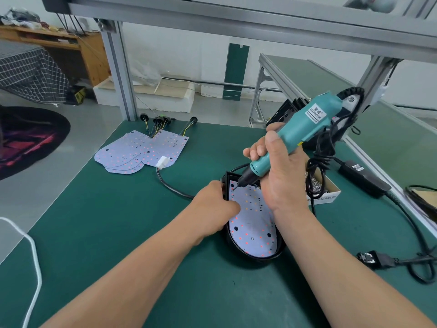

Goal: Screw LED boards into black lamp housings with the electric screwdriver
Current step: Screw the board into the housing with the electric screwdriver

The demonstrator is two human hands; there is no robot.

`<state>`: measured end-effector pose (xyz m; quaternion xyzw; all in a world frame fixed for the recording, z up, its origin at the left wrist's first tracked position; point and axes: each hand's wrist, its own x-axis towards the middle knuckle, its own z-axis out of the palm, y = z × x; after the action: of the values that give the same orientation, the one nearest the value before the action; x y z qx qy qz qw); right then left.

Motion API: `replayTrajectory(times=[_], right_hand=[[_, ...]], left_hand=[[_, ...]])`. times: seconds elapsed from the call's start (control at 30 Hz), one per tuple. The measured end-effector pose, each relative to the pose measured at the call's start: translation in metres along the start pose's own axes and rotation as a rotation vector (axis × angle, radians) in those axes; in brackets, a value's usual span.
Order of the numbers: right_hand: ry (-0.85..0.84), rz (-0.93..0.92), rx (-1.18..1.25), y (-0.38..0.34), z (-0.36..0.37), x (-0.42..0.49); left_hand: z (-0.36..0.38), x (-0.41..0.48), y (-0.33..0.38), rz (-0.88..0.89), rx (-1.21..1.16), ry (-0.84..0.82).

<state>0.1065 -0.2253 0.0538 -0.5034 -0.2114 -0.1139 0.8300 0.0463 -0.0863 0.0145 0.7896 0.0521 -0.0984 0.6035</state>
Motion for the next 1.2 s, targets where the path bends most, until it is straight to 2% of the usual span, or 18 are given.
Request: replayTrajectory(times=[0.5,0.67,0.9,1.1,1.2], right_hand=[[-0.169,0.061,-0.089,-0.001,0.008,-0.003],[-0.143,0.056,-0.1,-0.001,0.005,-0.004],[-0.055,-0.039,0.032,-0.024,-0.001,0.002],[0.191,0.206,-0.039,-0.044,-0.046,0.006],[0.219,0.357,-0.164,-0.057,-0.077,0.009]], left_hand=[[0.0,0.002,-0.002,-0.001,-0.006,-0.004],[-0.001,0.002,0.0,-0.009,-0.031,-0.023],[-0.002,0.002,-0.001,0.004,-0.023,-0.04],[-0.001,0.002,-0.002,-0.015,-0.042,-0.012],[-0.004,0.001,-0.002,-0.011,-0.014,0.016]])
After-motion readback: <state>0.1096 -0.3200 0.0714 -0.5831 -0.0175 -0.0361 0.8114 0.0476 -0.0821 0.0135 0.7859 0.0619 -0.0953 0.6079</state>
